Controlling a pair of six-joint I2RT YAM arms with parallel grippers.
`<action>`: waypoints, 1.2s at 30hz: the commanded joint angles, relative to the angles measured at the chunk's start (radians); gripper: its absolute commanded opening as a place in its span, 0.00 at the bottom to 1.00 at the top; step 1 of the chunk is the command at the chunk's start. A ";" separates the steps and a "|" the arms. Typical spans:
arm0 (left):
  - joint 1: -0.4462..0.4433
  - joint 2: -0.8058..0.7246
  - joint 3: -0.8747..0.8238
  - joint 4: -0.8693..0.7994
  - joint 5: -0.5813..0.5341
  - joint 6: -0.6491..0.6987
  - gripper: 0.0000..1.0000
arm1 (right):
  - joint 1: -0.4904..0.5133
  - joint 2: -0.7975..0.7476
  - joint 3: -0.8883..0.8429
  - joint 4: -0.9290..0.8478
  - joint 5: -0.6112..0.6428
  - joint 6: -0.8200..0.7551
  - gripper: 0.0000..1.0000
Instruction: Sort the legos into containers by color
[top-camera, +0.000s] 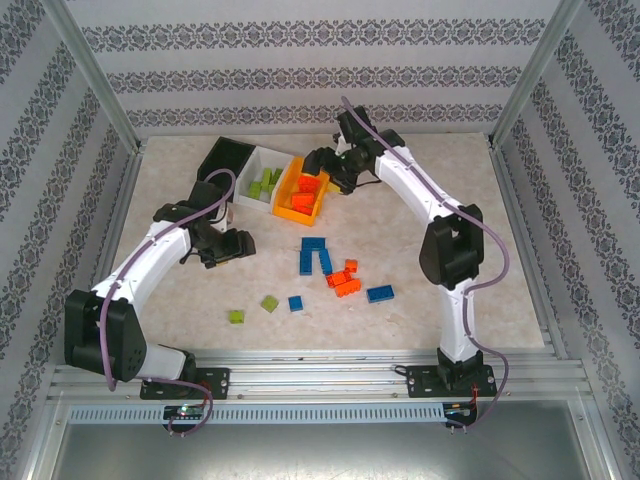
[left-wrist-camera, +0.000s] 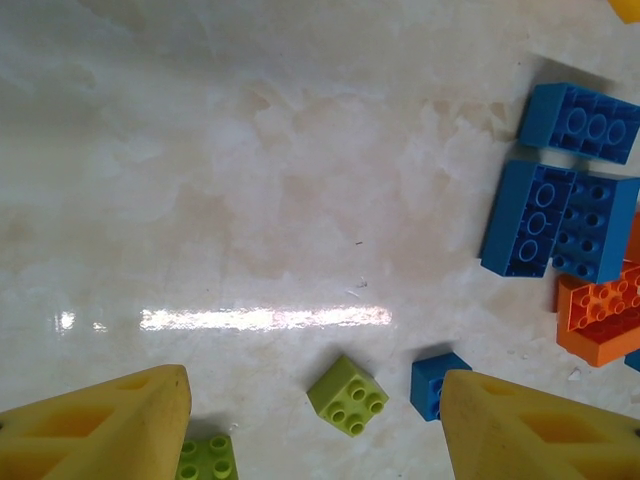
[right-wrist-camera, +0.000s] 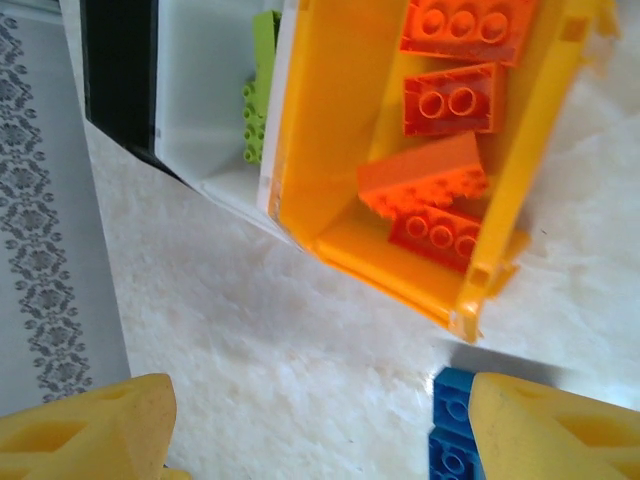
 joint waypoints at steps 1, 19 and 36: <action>-0.026 0.001 0.014 0.011 -0.011 -0.010 0.67 | -0.005 -0.090 -0.046 -0.110 0.079 -0.087 0.78; -0.132 0.214 0.136 0.082 0.043 -0.003 0.68 | -0.022 -0.626 -0.996 -0.134 0.221 -0.053 0.79; -0.143 0.210 0.115 0.075 0.042 0.008 0.69 | 0.066 -0.372 -0.941 -0.173 0.334 -0.251 0.80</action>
